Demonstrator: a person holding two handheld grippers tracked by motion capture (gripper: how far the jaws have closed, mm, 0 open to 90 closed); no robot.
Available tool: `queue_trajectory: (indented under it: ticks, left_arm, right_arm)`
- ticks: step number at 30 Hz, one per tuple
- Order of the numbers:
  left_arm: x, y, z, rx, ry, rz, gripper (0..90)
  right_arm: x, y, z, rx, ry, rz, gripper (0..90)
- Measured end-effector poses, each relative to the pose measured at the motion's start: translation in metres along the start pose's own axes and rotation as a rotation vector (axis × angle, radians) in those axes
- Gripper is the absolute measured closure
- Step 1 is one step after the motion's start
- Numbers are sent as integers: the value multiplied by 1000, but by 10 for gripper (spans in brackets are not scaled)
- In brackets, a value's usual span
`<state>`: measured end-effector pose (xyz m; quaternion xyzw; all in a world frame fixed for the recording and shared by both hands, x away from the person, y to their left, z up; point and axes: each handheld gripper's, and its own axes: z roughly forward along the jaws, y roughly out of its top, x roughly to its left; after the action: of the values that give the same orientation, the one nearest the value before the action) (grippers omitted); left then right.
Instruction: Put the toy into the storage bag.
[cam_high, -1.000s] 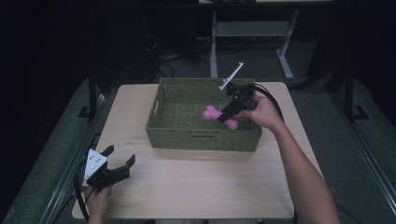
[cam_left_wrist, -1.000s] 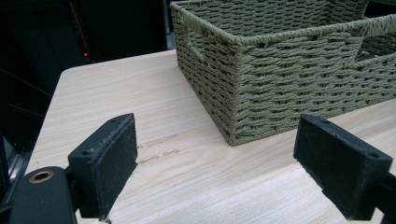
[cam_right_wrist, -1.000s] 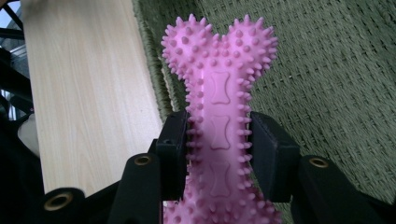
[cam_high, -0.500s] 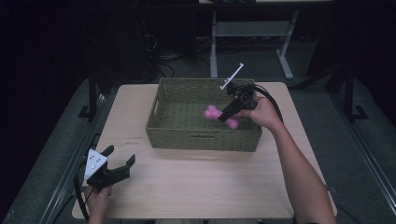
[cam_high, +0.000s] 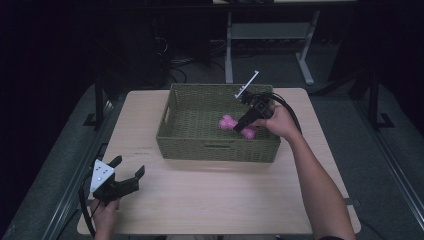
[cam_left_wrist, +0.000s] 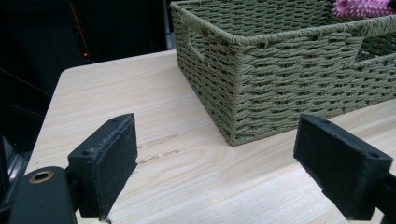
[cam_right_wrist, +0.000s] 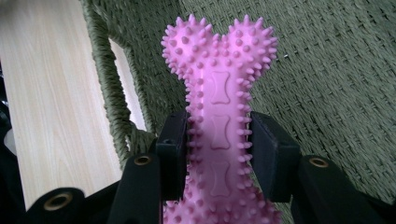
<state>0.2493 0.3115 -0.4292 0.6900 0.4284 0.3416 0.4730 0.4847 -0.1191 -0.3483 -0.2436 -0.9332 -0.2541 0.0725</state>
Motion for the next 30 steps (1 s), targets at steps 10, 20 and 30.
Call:
queue_trajectory:
  ticks: [10, 20, 30]
  left_arm:
    - [0, 0, 0, 0, -1, -1, 130]
    - [0, 0, 0, -1, -2, -2, 130]
    - [0, 0, 0, -1, -2, -4, 130]
  right_arm:
    - [-3, 1, 8, 17, 0, 6, 579]
    - [-6, -3, 15, 20, 1, 23, 579]
    - [-11, -10, 23, 45, -2, 41, 579]
